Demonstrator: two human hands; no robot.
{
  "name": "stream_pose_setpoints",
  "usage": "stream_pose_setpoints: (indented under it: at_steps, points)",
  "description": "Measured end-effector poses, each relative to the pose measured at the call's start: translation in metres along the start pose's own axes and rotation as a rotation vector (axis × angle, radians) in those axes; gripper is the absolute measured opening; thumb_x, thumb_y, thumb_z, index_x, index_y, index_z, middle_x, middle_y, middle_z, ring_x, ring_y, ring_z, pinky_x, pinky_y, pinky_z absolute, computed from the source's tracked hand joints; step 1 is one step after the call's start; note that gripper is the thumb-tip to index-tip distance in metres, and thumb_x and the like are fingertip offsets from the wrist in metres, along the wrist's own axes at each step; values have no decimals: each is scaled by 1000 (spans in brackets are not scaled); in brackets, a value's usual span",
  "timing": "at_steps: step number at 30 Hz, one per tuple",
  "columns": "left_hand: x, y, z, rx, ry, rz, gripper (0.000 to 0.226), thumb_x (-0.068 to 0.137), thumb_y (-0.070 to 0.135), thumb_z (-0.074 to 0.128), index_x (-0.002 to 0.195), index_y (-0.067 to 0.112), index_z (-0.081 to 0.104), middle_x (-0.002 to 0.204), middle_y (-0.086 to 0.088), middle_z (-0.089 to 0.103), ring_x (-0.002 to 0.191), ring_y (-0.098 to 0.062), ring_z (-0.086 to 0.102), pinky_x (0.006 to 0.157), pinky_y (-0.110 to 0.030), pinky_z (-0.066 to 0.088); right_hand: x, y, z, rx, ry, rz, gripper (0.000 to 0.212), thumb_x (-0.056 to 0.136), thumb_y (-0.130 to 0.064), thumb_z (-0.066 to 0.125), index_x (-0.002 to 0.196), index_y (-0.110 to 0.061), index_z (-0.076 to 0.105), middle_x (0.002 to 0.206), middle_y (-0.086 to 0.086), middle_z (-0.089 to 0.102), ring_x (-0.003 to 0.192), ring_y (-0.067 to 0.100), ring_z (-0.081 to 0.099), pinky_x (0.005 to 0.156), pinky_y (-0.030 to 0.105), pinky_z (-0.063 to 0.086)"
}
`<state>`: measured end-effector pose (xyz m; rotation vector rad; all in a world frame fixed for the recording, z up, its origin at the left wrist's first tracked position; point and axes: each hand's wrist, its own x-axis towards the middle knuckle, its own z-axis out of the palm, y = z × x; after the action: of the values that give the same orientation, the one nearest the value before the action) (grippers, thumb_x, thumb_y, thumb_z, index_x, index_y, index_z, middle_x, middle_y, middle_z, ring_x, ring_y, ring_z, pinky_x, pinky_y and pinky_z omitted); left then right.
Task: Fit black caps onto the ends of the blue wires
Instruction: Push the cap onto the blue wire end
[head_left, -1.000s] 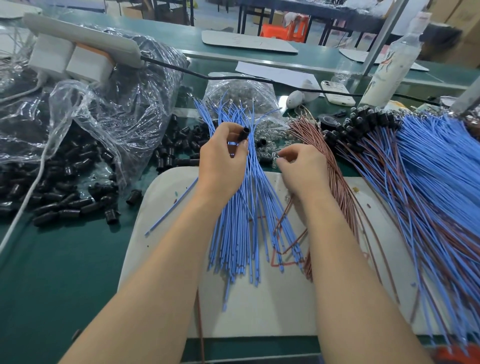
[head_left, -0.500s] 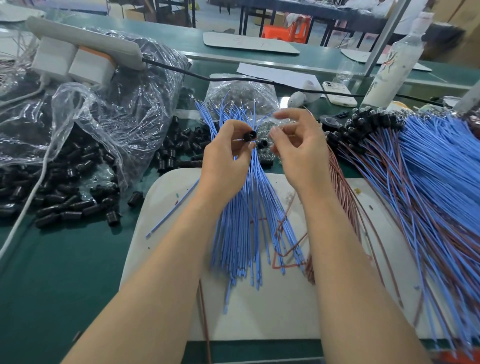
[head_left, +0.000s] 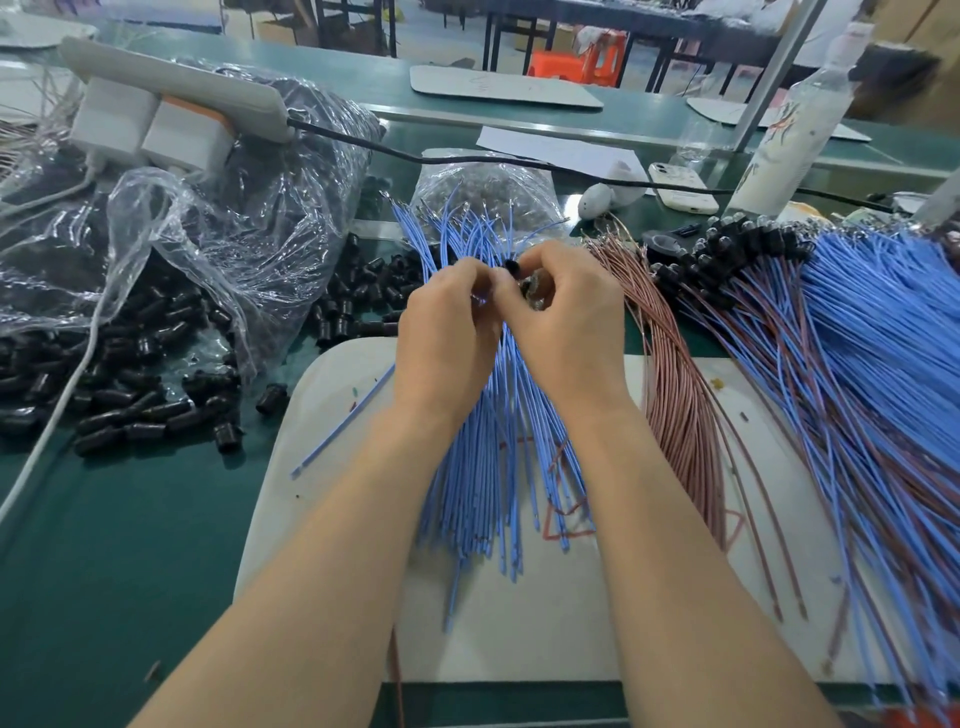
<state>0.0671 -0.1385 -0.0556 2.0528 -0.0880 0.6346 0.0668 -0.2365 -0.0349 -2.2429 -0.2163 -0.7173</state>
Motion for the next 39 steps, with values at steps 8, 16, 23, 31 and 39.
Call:
stream_pose_setpoints:
  at_steps: [8,16,23,31,39]
  points:
    - [0,-2,0,-14,16,-4,8,84,7,55,87,5,63,74,-4,66,69,-25,61,67,-44,52,0,-4,-1,20,-62,-2,22,88,-35,65,91,-13,66,83,1,61,75,17,56,73,30,46]
    - [5,-11,1,-64,27,-5,2,90,10,58,89,10,60,76,-3,69,73,-19,67,73,-42,55,10,-1,-23,372,-91,138,16,94,-10,56,103,-16,68,82,-1,69,76,15,65,81,34,55]
    - [5,-8,-4,-60,64,56,9,90,5,53,87,11,58,80,-4,69,76,-23,65,71,-43,51,10,-6,-28,490,-146,113,8,90,-6,63,96,-8,66,86,3,71,79,11,70,78,22,55]
    - [4,-5,-3,-15,85,95,4,90,4,55,87,4,58,80,-6,66,68,-24,54,67,-40,46,9,-8,-29,351,-160,29,10,87,-9,68,94,-14,71,82,-7,70,77,4,67,80,20,54]
    - [5,-6,-5,46,48,66,9,91,7,52,91,1,58,85,-10,65,78,-29,58,73,-47,46,7,-9,-23,166,-94,-26,9,86,-10,67,92,-11,74,79,-5,69,74,5,65,78,21,53]
